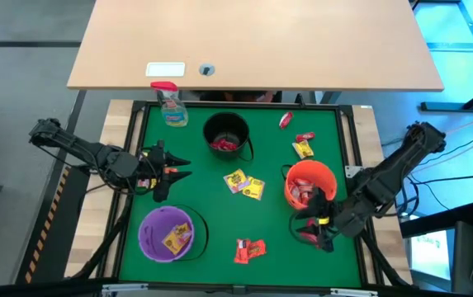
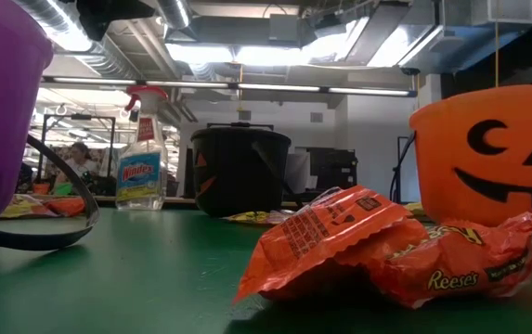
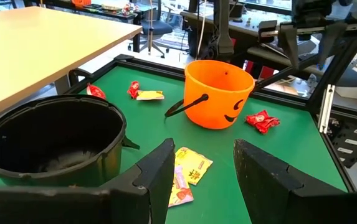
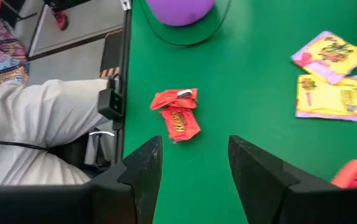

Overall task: Sort candy
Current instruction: Put the red candy into the black bucket

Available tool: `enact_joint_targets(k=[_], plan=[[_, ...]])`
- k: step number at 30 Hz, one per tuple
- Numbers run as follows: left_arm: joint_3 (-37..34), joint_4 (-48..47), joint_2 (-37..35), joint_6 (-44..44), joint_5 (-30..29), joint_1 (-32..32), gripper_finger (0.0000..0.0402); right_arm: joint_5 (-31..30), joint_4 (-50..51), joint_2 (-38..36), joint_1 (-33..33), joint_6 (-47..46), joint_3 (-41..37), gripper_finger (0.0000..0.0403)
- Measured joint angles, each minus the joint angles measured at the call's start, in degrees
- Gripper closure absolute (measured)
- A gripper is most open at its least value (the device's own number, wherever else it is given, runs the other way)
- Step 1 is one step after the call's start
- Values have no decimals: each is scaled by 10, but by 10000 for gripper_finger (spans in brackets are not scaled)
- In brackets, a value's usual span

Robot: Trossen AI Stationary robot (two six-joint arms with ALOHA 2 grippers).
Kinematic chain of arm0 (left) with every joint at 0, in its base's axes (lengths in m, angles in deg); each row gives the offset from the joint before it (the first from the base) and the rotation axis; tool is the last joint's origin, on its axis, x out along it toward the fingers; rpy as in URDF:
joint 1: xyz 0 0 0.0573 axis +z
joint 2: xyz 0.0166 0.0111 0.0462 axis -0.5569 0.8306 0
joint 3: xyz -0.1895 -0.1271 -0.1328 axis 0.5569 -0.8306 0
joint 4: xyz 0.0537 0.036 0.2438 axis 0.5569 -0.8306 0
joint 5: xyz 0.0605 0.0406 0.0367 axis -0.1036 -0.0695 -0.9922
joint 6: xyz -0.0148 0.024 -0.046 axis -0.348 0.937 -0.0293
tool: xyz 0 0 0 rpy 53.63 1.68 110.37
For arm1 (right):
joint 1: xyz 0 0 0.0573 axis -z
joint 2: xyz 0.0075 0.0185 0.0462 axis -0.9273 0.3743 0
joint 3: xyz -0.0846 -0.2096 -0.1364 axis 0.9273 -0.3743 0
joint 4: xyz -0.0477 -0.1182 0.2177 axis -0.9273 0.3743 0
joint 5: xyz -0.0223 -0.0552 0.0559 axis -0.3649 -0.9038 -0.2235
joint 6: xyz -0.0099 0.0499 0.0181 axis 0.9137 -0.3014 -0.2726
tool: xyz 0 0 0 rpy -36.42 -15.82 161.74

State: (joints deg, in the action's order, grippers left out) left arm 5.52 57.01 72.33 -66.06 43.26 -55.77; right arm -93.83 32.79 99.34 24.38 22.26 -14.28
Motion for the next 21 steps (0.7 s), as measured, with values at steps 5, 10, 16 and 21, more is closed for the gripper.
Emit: enact_joint_targets(k=[5, 10, 16, 21], plan=[[0, 0, 0, 0, -8, 0, 246, 23, -30, 14, 0, 0, 0, 221], [0, 0, 0, 0, -13, 0, 246, 26, -38, 22, 0, -1, 0, 221], [0, 1, 0, -2, -5, 0, 246, 28, -38, 22, 0, -15, 0, 221], [0, 2, -3, -2, -3, 0, 246, 53, -39, 30, 0, -29, 0, 221]])
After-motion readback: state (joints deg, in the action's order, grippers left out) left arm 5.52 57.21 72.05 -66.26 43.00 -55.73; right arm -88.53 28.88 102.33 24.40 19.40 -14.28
